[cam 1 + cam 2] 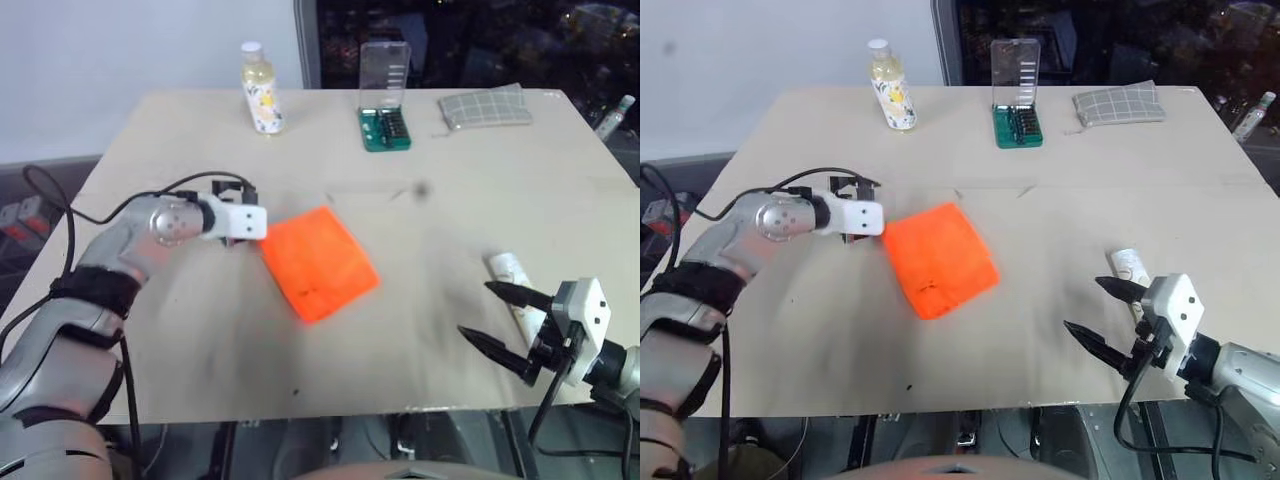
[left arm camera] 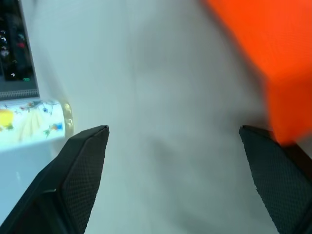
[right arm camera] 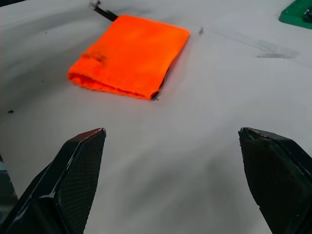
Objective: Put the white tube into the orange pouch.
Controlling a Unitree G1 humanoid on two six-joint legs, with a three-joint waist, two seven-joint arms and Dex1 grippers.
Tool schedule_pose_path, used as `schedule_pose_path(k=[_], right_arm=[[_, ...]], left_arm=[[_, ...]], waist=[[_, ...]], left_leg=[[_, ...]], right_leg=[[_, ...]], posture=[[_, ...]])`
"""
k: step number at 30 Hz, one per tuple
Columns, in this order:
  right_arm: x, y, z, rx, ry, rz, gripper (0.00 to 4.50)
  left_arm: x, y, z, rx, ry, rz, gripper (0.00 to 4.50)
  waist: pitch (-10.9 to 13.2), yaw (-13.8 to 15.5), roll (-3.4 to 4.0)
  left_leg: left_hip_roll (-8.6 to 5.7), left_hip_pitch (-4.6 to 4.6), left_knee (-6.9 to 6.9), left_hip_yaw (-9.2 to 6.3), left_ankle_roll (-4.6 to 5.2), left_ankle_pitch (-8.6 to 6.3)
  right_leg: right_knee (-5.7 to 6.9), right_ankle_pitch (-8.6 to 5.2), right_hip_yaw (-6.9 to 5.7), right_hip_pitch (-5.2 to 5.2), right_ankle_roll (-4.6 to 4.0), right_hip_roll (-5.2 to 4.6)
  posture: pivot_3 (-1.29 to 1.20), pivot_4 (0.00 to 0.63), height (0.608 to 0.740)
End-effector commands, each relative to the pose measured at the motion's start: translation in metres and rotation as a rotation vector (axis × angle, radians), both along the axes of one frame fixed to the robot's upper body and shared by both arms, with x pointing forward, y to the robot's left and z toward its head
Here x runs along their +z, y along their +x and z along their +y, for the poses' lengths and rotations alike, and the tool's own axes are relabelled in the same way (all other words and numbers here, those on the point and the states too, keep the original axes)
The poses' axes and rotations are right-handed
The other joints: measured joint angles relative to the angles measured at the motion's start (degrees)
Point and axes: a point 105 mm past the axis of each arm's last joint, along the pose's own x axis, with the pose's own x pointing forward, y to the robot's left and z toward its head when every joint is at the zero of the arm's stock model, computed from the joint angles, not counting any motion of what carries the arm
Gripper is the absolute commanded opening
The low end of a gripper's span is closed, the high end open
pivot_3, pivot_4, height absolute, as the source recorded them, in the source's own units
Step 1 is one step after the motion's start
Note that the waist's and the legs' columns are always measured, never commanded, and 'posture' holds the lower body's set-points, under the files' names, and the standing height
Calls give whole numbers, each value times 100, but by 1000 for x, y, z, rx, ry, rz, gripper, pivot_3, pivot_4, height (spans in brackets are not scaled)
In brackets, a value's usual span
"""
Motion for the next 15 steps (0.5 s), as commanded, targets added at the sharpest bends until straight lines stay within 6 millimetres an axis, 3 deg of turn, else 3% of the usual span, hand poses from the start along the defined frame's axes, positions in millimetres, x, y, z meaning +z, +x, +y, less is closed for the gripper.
schedule_pose_path(k=[1, 5, 8, 11, 15], right_arm=[[7, 0, 2, 17, -1, -43, 4420], [8, 0, 4, 25, 13, -34, 4420], [8, 0, 8, 51, 23, -28, 4420], [7, 2, 11, 68, 22, -24, 4420], [9, 4, 14, 79, 24, -31, 4420]], left_arm=[[28, -26, 1, 36, -448, 382, 4445], [49, -70, 1, 30, -638, 705, 4445], [60, -115, -28, -74, -653, 918, 4445], [54, -132, -60, -112, -558, 911, 4445], [30, -131, -83, -82, -379, 787, 4445]], waist=[[17, -37, -28], [34, -189, -59], [36, -182, -58], [39, -90, -52], [39, -32, -52]], left_leg=[[0, -15, 21, 4, 3, -2], [-1, -19, 24, 24, 1, -6], [-6, -13, 18, 26, 7, -11], [-13, -3, 23, 8, 12, -15], [-17, 8, 28, -6, 23, -20]], right_leg=[[11, 0, 3, -12, 1, 0], [10, 0, 30, -21, 3, 0], [10, -14, 35, -18, 25, -8], [3, -26, 36, 6, 20, -25], [6, -32, 47, 21, 7, -11]], posture=[[0, 150, 740], [0, 150, 740], [0, 150, 740], [0, 150, 740], [0, 150, 740]])
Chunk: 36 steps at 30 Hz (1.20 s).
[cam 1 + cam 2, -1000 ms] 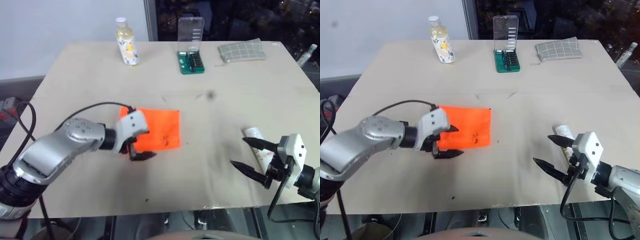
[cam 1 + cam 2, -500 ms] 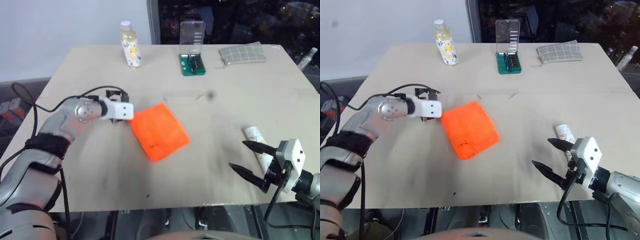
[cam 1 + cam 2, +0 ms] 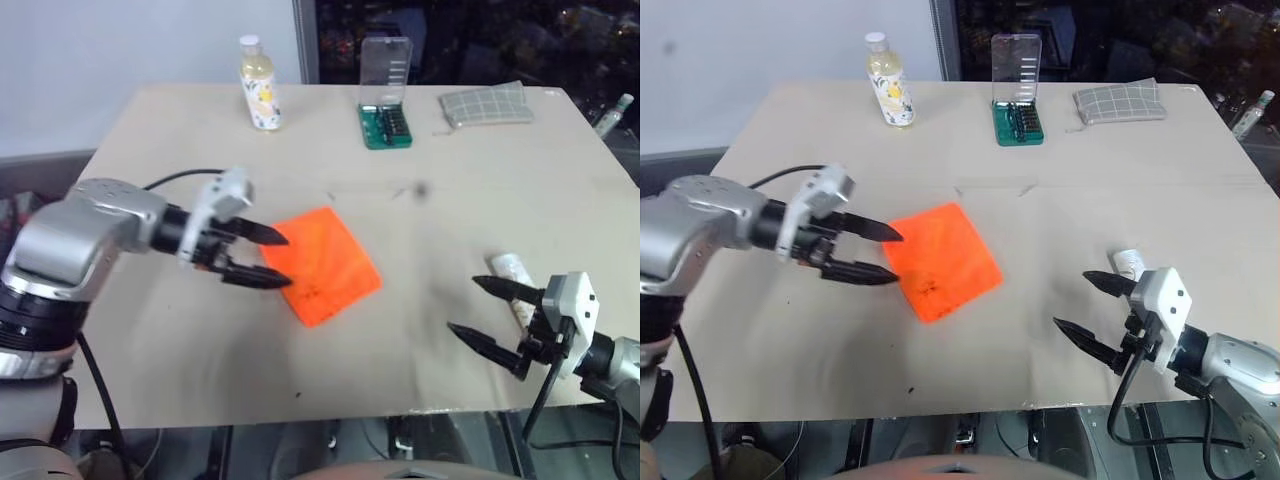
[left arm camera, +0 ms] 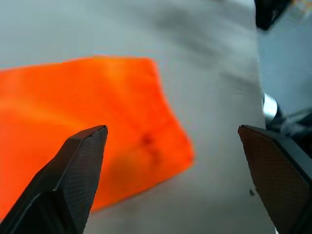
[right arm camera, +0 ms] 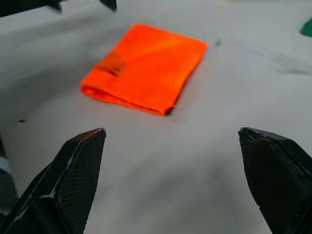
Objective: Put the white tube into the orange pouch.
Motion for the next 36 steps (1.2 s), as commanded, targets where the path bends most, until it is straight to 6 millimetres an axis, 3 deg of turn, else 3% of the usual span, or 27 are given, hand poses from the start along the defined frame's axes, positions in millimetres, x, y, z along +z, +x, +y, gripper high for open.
schedule_pose_path(k=[1, 4, 12, 22, 32, 34, 36], right_arm=[[5, 0, 3, 17, 3, -19, 4420], [5, -1, 4, 16, 1, -22, 4420], [2, -5, 2, -9, 3, -17, 4420], [-1, -5, 4, -25, 3, -10, 4420], [3, -9, 7, -32, -6, -14, 4420], [3, -10, 7, -34, -8, -12, 4420], [3, -10, 6, -35, -10, -11, 4500]], left_arm=[[-13, 4, -13, 19, 105, -94, 4445], [-31, 6, -17, -1, 204, -160, 4445], [-44, 10, -16, -22, 298, -279, 4445], [-49, -1, -27, -20, 203, -88, 4445], [-82, 17, -33, -81, 300, -243, 4445], [-80, 19, -33, -102, 306, -268, 4445], [-72, 21, -34, -105, 291, -278, 3916]], waist=[[-1, 10, 0], [-1, 20, 0], [-1, 27, 0], [-1, 28, 0], [-2, 31, -1], [-5, 36, 1], [-6, 36, 2]], left_leg=[[0, 2, 1, 1, -1, 1], [3, 6, 0, 1, -8, 7], [5, -5, -2, 5, -30, 20], [6, -1, -1, 5, -4, 4], [3, -3, 0, 9, -4, 5], [4, -1, 0, 8, -4, 5], [4, 1, 0, 7, -2, 4]], right_leg=[[5, 0, 5, 0, -1, 3], [13, 2, 15, -2, -4, 17], [4, 11, 25, -11, 11, 30], [10, 2, 29, -11, -4, 28], [7, 8, 33, -11, 7, 28], [8, 8, 32, -10, 6, 28], [8, 2, 32, -7, -5, 27]], posture=[[0, 150, 740], [0, 150, 740], [0, 150, 740], [0, 150, 740], [0, 150, 740], [0, 150, 740], [0, 150, 740]])
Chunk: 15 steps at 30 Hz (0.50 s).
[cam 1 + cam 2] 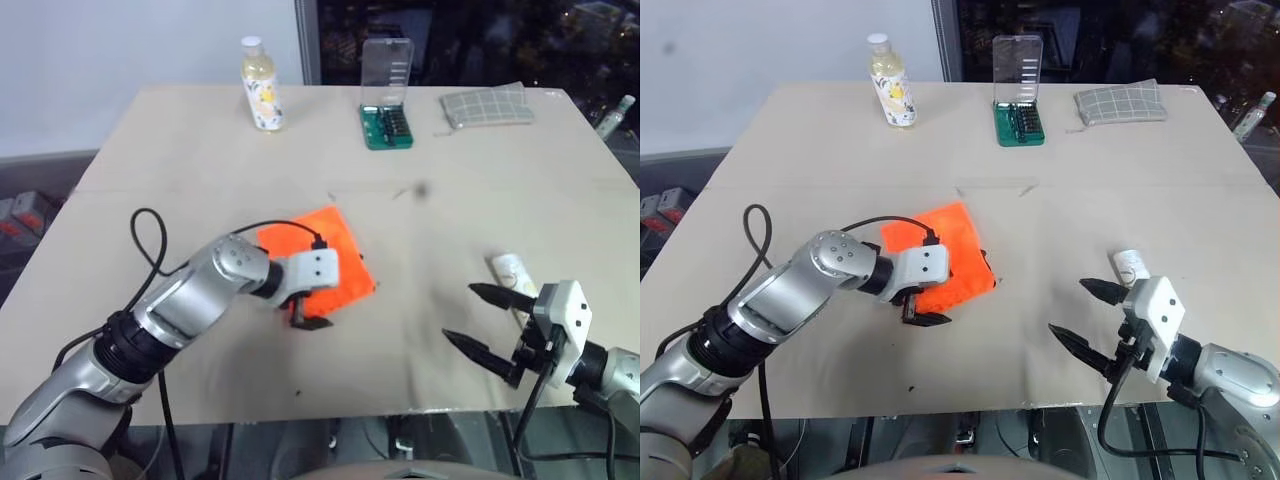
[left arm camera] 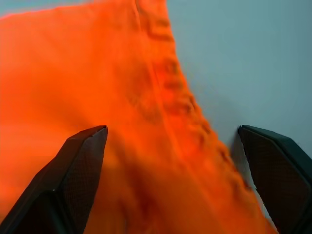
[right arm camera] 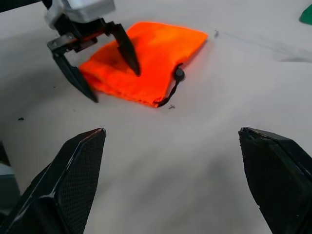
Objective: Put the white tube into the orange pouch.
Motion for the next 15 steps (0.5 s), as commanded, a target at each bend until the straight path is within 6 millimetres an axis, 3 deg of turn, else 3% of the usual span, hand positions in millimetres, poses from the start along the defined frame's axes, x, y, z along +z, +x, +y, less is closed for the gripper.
schedule_pose_path(k=[1, 4, 7, 9, 14, 15], right_arm=[[10, -3, 3, 14, -8, -42, 4500], [10, -3, 2, 12, -10, -45, 4500], [9, -2, 3, 11, -9, -45, 4500], [8, 0, 3, 11, -8, -49, 4500], [8, 3, 4, 14, -7, -57, 4500], [8, 3, 4, 14, -7, -57, 4500]], left_arm=[[13, 8, 3, 16, -6, -47, 3633], [25, 11, 4, 71, -75, -11, 2416], [19, 16, 5, 107, -105, 8, 994], [26, 22, 2, 128, -135, 27, 12], [41, 14, -3, 102, -205, 117, 12], [42, 13, -3, 111, -214, 126, 561]], waist=[[0, -2, 0], [0, -8, 0], [0, -6, 0], [1, -3, -1], [2, -13, -3], [2, -14, -3]], left_leg=[[0, 0, 1, 0, 0, 0], [1, 0, 4, -2, 1, 0], [2, -1, 4, -4, 1, 0], [1, -3, 4, -5, 1, 0], [0, -7, 5, -4, 0, 0], [0, -7, 5, -3, 0, 0]], right_leg=[[1, 0, 1, 0, 0, 1], [2, 0, 2, 0, 0, 2], [3, 0, 3, -1, 0, 4], [3, 8, 2, 0, 15, 5], [0, 9, 3, -4, 17, 7], [0, 9, 4, -4, 17, 7]], posture=[[0, 150, 740], [0, 150, 740], [0, 150, 740], [0, 150, 740], [0, 150, 740], [0, 150, 740]])
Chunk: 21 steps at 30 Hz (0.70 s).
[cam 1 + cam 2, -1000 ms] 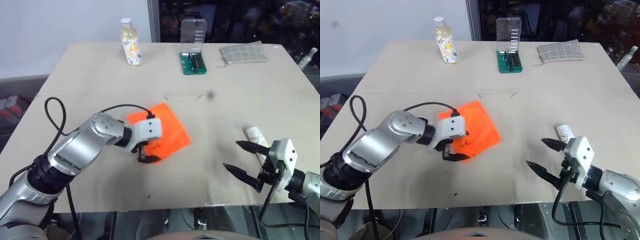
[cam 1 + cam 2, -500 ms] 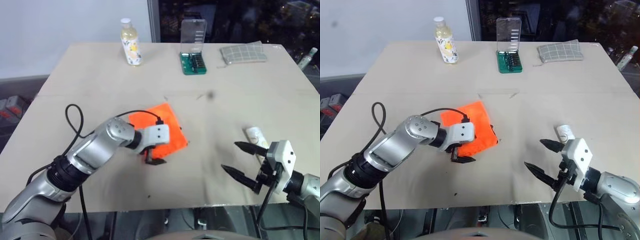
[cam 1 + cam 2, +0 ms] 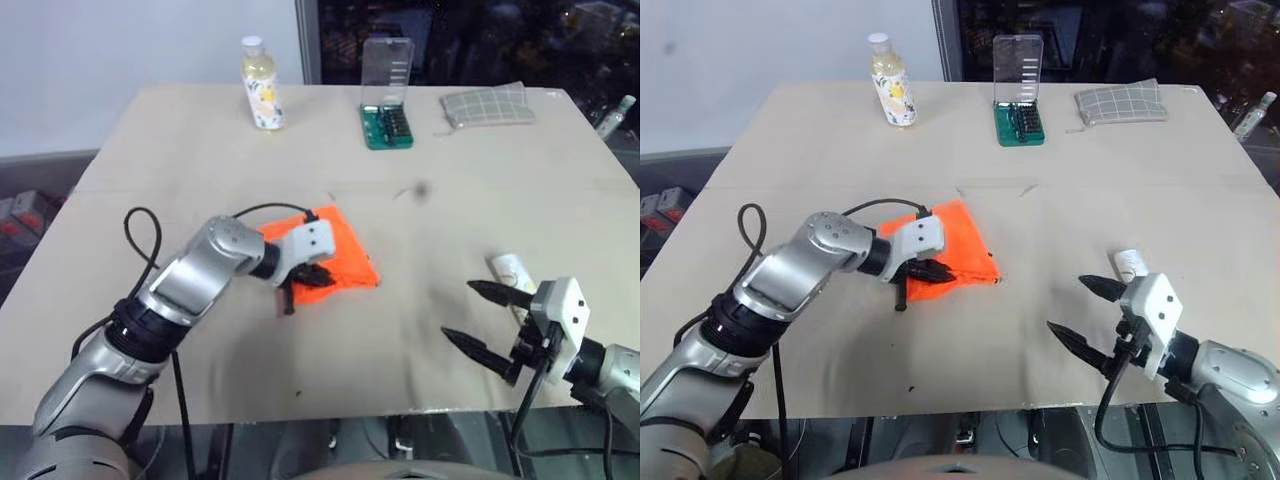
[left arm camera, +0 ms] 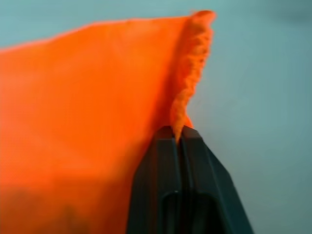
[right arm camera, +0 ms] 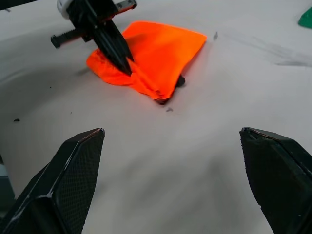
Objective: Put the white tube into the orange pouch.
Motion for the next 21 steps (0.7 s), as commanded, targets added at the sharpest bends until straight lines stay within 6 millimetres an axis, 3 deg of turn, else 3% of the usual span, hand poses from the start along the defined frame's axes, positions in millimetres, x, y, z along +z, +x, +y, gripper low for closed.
schedule_pose_path(k=[1, 6, 15, 21], right_arm=[[4, -1, 1, 6, 1, -29, 4500], [3, -1, 1, 1, 2, -29, 4500], [4, -2, 1, -10, 1, -34, 4500], [4, -4, 1, -21, -3, -33, 4500]], left_arm=[[16, -4, -2, -20, -35, -7, 864], [19, -4, -4, -36, -8, -54, 3277], [8, 0, -5, -119, 75, -153, 3277], [21, -7, -17, -106, -39, -14, 3277]], waist=[[0, -1, 0], [0, 2, 0], [0, 3, 0], [0, 9, -1]], left_leg=[[0, 1, 0, -1, 0, 0], [0, 0, 0, 0, -1, 1], [0, 1, 0, 1, -1, 1], [0, -1, 1, 0, -1, 1]], right_leg=[[0, 0, 0, 0, 0, 0], [0, 0, 0, 0, -1, 0], [1, -1, 2, 1, -3, 0], [1, -1, 0, 1, -2, 0]], posture=[[0, 150, 740], [0, 150, 740], [0, 150, 740], [0, 150, 740]])
